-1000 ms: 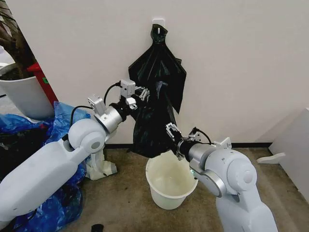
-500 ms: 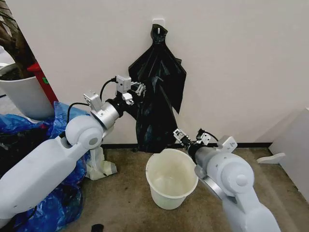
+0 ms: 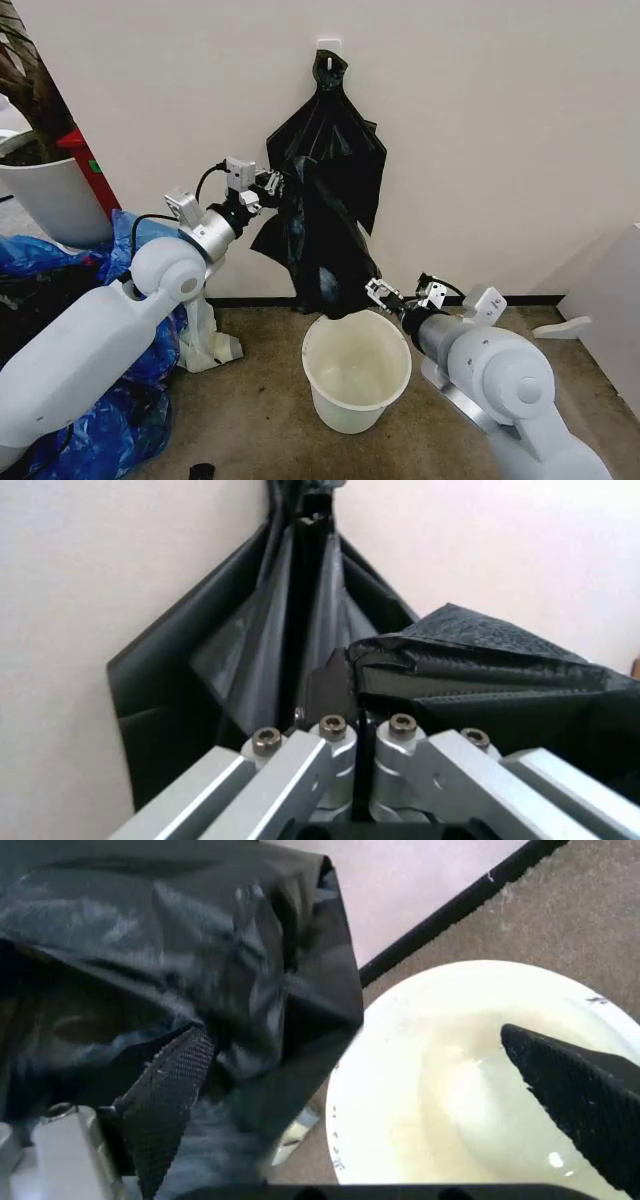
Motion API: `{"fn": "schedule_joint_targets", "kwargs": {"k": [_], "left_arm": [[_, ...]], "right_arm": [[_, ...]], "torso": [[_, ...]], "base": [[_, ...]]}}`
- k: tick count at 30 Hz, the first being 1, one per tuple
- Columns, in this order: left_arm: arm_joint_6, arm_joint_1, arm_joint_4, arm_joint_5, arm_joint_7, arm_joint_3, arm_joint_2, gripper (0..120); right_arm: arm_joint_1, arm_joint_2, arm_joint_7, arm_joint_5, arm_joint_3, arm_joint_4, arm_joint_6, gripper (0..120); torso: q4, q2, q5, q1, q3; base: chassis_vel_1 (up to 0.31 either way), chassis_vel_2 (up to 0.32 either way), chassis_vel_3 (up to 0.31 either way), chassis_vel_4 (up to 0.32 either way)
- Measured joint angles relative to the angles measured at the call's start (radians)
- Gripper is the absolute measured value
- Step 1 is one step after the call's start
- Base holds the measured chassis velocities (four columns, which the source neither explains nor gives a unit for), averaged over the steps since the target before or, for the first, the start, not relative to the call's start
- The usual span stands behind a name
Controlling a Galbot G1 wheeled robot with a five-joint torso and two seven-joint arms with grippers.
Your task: Place the garbage bag over the trash bin.
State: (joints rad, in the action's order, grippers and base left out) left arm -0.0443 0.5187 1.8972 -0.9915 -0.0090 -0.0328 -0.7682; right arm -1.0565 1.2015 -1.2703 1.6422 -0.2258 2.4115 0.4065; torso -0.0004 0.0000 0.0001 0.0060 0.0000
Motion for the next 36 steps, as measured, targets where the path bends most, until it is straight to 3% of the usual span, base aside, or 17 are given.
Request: {"fn": "schedule_joint_targets", "kwargs": {"k": [13,23,30,36], "left_arm": [[0.009,-0.003,-0.016,0.017,0.001,-0.006,-0.007,0],[0.007,-0.012,0.016,0.027,0.001,-0.025,-0.010,0],[0.004,-0.018,0.030,0.021,0.001,-0.026,-0.008,0],[0.002,-0.030,0.041,0.022,0.000,-0.051,-0.023,0]], "right_arm": [[-0.001,-0.031,0.047,-0.076,-0.028,0.026,0.037,100],[0.012,-0.056,0.336,-0.246,-0.004,0.043,0.108,100],[0.031,-0.016,0.372,-0.246,0.047,-0.013,0.142,100],[0.063,0.030,0.271,-0.112,0.050,-0.043,0.060,100]], "torso": [[0.0002,0.000,0.0000,0.000,0.000],[0.0000,0.000,0.0000,0.000,0.000],[0.0002,0.000,-0.0001,0.000,0.000],[0.0003,0.000,-0.0001,0.000,0.000]], "base": [[0.000,0.000,0.000,0.000],[0.000,0.000,0.000,0.000],[0.000,0.000,0.000,0.000],[0.000,0.000,0.000,0.000]]}}
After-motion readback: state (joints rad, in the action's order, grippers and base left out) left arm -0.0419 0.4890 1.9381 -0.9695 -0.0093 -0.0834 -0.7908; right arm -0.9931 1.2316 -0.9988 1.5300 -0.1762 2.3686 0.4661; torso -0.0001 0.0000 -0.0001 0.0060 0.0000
